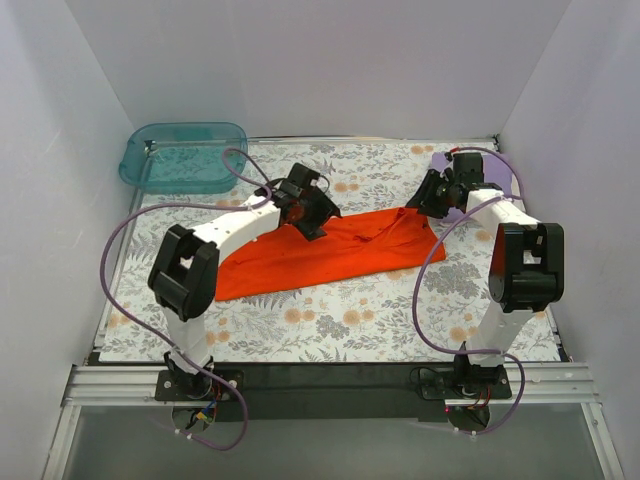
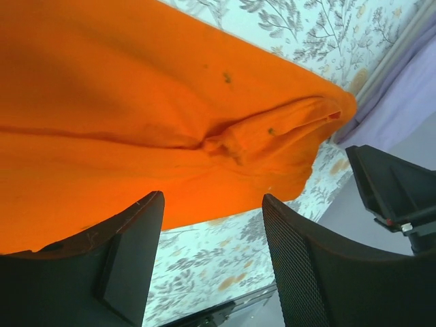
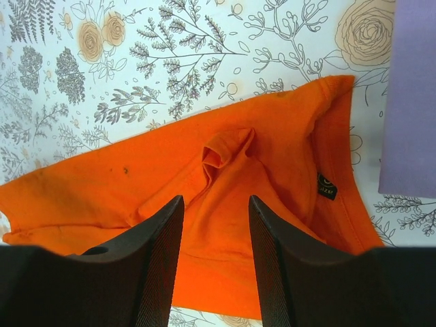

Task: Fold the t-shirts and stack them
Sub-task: Fold the tshirt

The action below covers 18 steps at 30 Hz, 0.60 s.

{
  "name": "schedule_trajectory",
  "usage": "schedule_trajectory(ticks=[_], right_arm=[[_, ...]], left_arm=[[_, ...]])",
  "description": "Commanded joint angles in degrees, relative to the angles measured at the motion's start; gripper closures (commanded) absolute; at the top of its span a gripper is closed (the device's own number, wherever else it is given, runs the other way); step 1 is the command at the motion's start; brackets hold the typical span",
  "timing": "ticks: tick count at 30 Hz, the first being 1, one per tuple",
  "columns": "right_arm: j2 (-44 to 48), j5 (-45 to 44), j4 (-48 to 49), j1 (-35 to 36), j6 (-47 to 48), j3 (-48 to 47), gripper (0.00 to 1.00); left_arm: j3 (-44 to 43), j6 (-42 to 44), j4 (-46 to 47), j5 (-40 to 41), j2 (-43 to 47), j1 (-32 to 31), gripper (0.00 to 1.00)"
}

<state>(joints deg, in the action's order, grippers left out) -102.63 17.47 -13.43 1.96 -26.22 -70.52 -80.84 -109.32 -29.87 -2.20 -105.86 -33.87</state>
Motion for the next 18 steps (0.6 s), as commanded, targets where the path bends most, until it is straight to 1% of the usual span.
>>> schedule_trajectory(ticks=[1, 2, 3, 6, 13, 18], right_arm=[[-0.3, 1.0, 2.0, 0.2, -0.3, -2.9, 0.57], [-0.3, 0.9, 2.0, 0.2, -0.2, -2.5, 0.58], [0.0, 0.9, 2.1, 0.2, 0.0, -2.2, 0.57], [-0.1, 0.9, 2.0, 0.2, 1.2, -1.5, 0.58], [-0.4, 0.5, 2.0, 0.3, 1.5, -1.8, 0.58], [-0.7, 0.3, 2.0, 0.2, 1.7, -2.6, 0.58]], left_arm=[[-6.4, -5.4, 1.7, -0.5, -3.8, -2.2, 0.45], [-8.8, -5.5, 1.7, -0.5, -5.1, -3.1, 0.45], [-9.9, -5.6, 1.7, -0.4, -7.8, -3.6, 0.45], [-12.1, -7.1, 1.7, -0.4, -11.4, -4.7, 0.45], [-15.8, -10.3, 2.3, -0.6, -16.1, -6.3, 0.45], [-15.9, -12.1, 2.3, -0.6, -17.7, -7.4, 0.46]])
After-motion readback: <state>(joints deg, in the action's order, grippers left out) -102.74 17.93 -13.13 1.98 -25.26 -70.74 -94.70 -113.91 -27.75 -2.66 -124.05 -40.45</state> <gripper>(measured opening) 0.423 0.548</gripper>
